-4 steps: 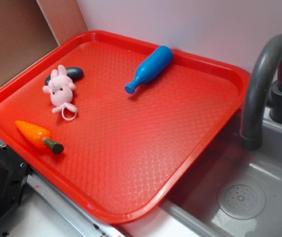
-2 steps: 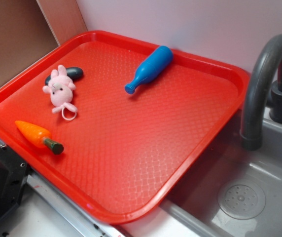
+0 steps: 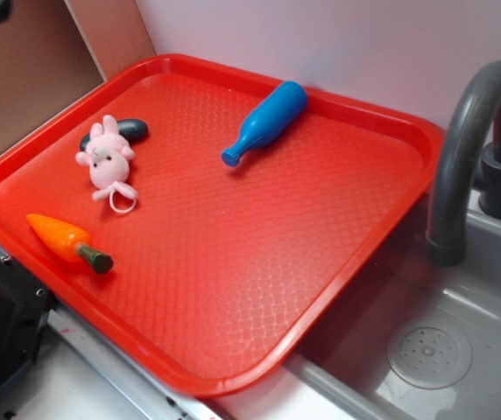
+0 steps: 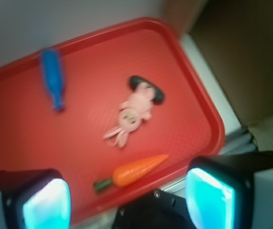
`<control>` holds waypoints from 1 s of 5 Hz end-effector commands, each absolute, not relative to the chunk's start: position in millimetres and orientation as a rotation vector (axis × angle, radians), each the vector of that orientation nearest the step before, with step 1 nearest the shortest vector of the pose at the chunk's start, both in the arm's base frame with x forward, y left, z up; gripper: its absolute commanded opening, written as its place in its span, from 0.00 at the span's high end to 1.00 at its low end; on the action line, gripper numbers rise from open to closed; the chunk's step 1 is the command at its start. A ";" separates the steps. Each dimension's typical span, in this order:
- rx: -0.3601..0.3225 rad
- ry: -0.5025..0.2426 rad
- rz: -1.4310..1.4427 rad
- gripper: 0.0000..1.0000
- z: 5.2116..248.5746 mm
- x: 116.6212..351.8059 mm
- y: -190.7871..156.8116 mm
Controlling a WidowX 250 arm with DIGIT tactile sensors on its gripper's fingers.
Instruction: Grab the pink bunny.
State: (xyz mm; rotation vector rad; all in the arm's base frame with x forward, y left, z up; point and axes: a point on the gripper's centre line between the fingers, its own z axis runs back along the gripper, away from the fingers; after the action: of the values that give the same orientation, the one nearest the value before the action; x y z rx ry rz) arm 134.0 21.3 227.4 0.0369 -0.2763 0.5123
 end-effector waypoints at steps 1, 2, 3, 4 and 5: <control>0.068 -0.340 0.865 0.00 187.1 155.8 64.7; 0.093 -0.351 0.861 0.00 162.7 172.4 79.5; 0.130 -0.345 0.820 0.00 133.6 189.8 91.3; 0.151 -0.312 0.840 0.00 98.8 202.1 101.3; 0.142 -0.287 0.803 0.00 73.6 211.6 99.5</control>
State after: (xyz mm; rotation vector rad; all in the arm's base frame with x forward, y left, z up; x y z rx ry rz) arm 212.1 94.3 65.0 0.1385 -0.2498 0.8016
